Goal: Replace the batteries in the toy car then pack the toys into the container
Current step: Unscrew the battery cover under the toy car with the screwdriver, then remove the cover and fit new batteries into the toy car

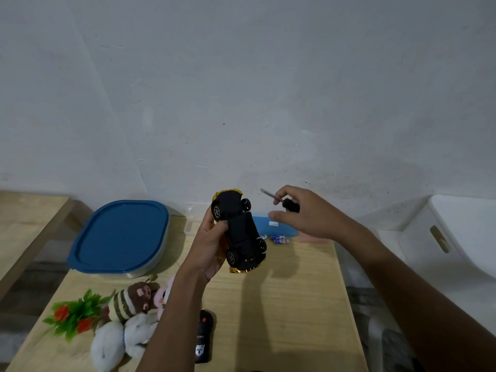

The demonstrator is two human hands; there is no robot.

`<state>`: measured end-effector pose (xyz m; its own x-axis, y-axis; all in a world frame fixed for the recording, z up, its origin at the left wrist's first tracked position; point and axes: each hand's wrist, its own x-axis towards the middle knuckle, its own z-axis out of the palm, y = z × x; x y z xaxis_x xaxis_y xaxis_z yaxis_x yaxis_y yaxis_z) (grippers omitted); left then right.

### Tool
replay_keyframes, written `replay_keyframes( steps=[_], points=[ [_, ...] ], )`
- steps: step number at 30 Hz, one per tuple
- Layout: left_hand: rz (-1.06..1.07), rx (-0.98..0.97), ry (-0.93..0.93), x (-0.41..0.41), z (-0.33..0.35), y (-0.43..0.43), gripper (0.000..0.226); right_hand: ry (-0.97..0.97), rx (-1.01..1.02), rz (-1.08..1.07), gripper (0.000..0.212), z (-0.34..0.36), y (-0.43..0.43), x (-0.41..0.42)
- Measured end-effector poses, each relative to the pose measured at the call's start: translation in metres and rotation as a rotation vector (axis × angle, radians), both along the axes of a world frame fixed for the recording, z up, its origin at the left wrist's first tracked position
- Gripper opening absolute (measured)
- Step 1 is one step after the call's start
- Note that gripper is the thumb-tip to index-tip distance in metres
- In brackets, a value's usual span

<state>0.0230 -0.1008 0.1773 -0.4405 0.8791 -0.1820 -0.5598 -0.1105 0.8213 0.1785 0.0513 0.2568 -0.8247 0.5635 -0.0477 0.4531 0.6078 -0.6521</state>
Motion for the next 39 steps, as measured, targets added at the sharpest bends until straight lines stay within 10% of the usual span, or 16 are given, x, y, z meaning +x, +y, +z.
replay_keyframes(
  steps=[27, 39],
  points=[
    [-0.03, -0.048, -0.065, 0.0, -0.015, 0.008, 0.059, 0.504, -0.795, -0.378, 0.017, -0.077, -0.019, 0.015],
    [-0.028, -0.125, 0.0, 0.003, -0.023, 0.01, 0.056, 0.15, -0.796, -0.956, 0.028, -0.227, -0.031, 0.08]
  ],
)
